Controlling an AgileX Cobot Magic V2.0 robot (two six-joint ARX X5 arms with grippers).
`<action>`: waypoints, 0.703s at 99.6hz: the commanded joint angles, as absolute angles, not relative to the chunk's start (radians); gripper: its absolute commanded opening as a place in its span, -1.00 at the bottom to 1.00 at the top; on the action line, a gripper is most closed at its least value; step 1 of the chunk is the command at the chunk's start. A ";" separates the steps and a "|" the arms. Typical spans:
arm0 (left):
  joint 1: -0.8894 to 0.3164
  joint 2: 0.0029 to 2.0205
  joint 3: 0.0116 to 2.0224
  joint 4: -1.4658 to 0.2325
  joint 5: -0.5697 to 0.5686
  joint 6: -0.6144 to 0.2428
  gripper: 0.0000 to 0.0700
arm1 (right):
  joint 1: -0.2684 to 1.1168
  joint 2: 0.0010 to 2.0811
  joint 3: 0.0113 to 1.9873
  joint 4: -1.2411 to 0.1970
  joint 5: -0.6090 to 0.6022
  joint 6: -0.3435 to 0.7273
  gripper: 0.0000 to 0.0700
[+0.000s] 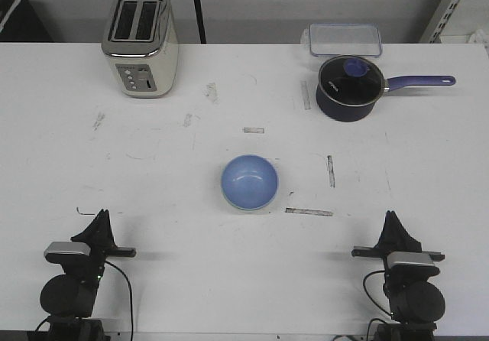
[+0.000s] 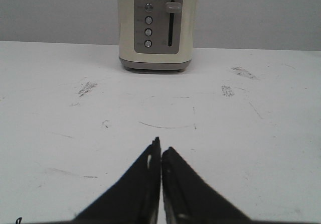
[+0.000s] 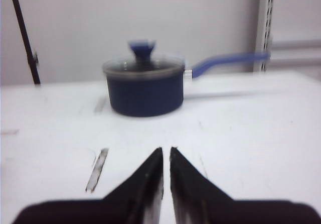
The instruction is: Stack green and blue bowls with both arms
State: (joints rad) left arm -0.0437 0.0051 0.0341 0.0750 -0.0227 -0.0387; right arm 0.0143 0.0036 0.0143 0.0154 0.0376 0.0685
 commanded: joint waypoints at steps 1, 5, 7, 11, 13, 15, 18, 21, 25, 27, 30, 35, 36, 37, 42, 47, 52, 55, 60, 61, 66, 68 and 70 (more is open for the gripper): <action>-0.043 0.003 0.012 0.092 -0.023 -0.030 -1.00 | 0.020 0.001 0.013 0.031 0.033 0.076 -0.96; -0.043 0.003 0.012 0.091 -0.023 -0.030 -1.00 | 0.021 0.001 0.013 0.030 0.030 0.077 -0.96; -0.043 0.003 0.012 0.091 -0.023 -0.030 -1.00 | 0.021 0.001 0.013 0.030 0.026 0.077 -0.96; -0.043 0.003 0.012 0.091 -0.023 -0.030 -0.99 | 0.021 0.001 0.013 0.030 0.019 0.077 -0.96; -0.043 0.003 0.012 0.091 -0.023 -0.030 -1.00 | 0.020 0.001 0.013 0.030 0.014 0.076 -0.96; -0.043 0.003 0.012 0.091 -0.023 -0.030 -1.00 | 0.021 0.001 0.013 0.030 0.011 0.076 -0.96; -0.043 0.003 0.012 0.091 -0.023 -0.030 -0.99 | 0.020 0.001 0.013 0.030 0.001 0.076 -0.96; -0.043 0.003 0.012 0.091 -0.023 -0.030 -1.00 | 0.020 0.001 0.013 0.030 -0.004 0.076 -0.96; -0.043 0.003 0.012 0.091 -0.023 -0.030 -1.00 | 0.020 0.001 0.013 0.030 -0.006 0.076 -0.96; -0.043 0.003 0.012 0.091 -0.023 -0.030 -1.00 | 0.020 0.001 0.013 0.030 -0.007 0.076 -0.96; -0.043 0.003 0.012 0.091 -0.023 -0.030 -1.00 | 0.020 0.001 0.013 0.030 -0.009 0.077 -0.96; -0.043 0.003 0.012 0.091 -0.023 -0.030 -1.00 | 0.020 0.001 0.013 0.030 -0.008 0.077 -0.96; -0.043 0.003 0.012 0.091 -0.023 -0.030 -1.00 | 0.020 0.001 0.013 0.030 -0.008 0.077 -0.96; -0.043 0.003 0.012 0.091 -0.023 -0.030 -1.00 | 0.020 0.001 0.013 0.030 -0.007 0.077 -0.96; -0.043 0.003 0.012 0.091 -0.023 -0.030 -1.00 | 0.020 0.001 0.013 0.030 -0.006 0.077 -0.96; -0.043 0.003 0.012 0.091 -0.023 -0.030 -1.00 | 0.020 0.001 0.013 0.030 -0.006 0.077 -0.96; -0.043 0.003 0.012 0.091 -0.023 -0.030 -1.00 | 0.020 0.001 0.013 0.030 -0.006 0.077 -0.96; -0.043 0.003 0.012 0.091 -0.023 -0.030 -1.00 | 0.020 0.001 0.013 0.030 -0.006 0.077 -0.96; -0.043 0.003 0.012 0.091 -0.023 -0.030 -1.00 | 0.020 0.001 0.013 0.030 -0.006 0.077 -0.96; -0.043 0.003 0.012 0.091 -0.023 -0.030 -1.00 | 0.020 0.001 0.013 0.030 -0.006 0.077 -0.96; -0.043 0.003 0.012 0.091 -0.023 -0.030 -1.00 | 0.020 0.001 0.013 0.030 -0.006 0.077 -0.96; -0.043 0.003 0.012 0.091 -0.023 -0.030 -1.00 | 0.020 0.001 0.013 0.030 -0.006 0.077 -0.96; -0.043 0.003 0.012 0.091 -0.023 -0.030 -1.00 | 0.020 0.001 0.013 0.030 -0.006 0.077 -0.96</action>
State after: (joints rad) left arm -0.0437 0.0051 0.0341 0.0750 -0.0227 -0.0387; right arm 0.0196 0.0017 0.0147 0.0193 -0.0051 0.0685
